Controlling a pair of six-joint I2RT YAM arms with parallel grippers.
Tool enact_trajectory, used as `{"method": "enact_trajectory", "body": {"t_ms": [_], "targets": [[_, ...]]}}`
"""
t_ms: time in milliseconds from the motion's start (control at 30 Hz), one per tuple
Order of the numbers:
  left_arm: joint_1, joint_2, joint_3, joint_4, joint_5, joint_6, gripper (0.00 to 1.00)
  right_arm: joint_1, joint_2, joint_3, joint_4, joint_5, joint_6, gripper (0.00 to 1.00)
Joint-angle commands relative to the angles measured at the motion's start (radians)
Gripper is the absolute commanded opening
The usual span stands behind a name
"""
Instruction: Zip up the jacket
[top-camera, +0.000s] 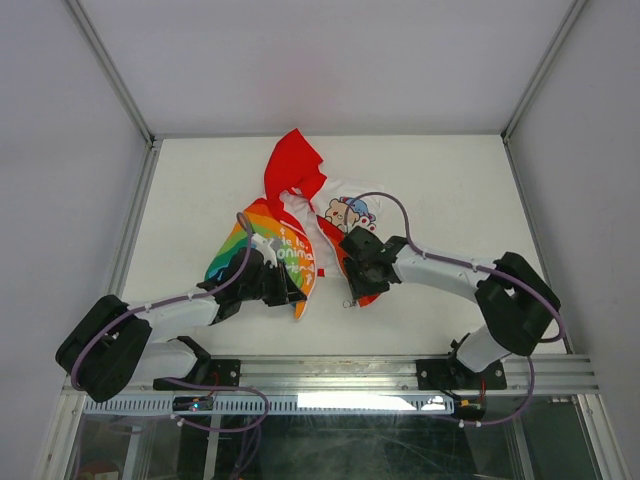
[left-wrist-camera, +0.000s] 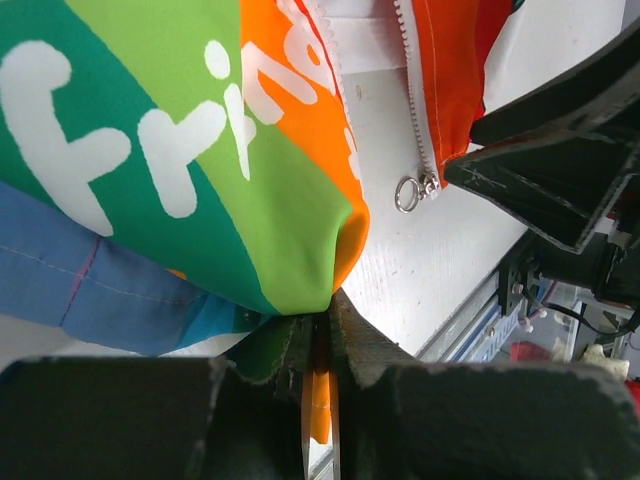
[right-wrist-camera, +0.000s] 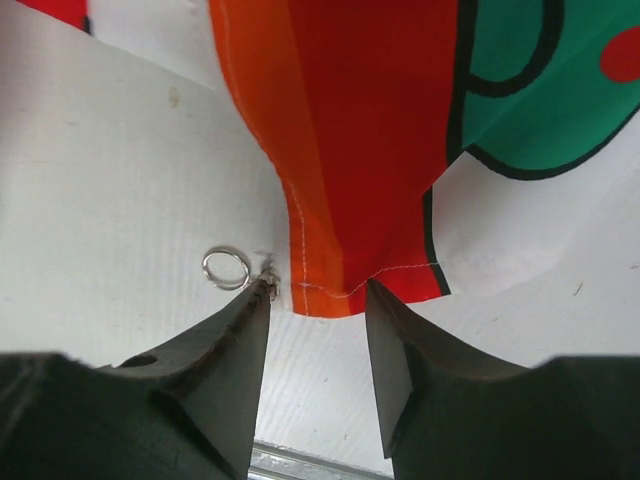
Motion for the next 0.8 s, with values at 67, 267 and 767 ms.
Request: {"method": "enact_trajectory", "body": {"t_ms": [67, 267, 767], "targets": [[-0.016, -0.017, 0.026, 0.017, -0.025, 0.029, 0.1, 0.001, 0.091, 0.057, -0.005, 0.019, -0.019, 0.48], [-0.024, -0.029, 0.02, 0.018, -0.027, 0.023, 0.13, -0.003, 0.18, 0.035, 0.041, -0.022, -0.04, 0.47], [-0.023, -0.25, 0.055, -0.08, -0.059, -0.017, 0.52, -0.007, 0.0, -0.063, 0.278, -0.172, -0.05, 0.0]]}}
